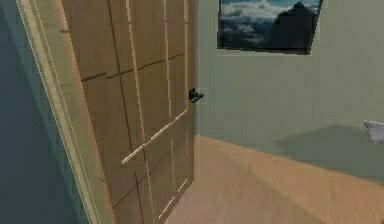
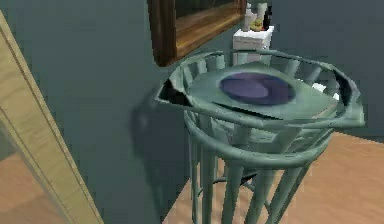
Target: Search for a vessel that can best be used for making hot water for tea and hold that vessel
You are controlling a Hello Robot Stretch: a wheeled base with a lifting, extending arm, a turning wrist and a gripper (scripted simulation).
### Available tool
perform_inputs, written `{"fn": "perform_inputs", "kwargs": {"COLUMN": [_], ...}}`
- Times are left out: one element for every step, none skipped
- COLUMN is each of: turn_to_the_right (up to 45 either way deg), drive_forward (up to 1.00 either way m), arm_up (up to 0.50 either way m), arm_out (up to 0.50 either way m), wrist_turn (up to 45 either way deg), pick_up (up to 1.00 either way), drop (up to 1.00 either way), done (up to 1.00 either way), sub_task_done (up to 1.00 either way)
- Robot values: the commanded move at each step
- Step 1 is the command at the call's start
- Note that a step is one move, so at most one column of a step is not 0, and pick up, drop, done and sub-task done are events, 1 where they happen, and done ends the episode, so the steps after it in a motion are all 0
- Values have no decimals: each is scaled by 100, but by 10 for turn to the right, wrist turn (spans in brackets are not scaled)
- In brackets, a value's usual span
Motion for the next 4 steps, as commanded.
{"fn": "perform_inputs", "kwargs": {"turn_to_the_right": [-120,0,330,0], "drive_forward": [0,20,0,45], "arm_up": [0,0,0,0], "arm_out": [0,0,0,0], "wrist_turn": [0,0,0,0], "pick_up": [0,0,0,0], "drop": [0,0,0,0], "done": [0,0,0,0], "sub_task_done": [0,0,0,0]}}
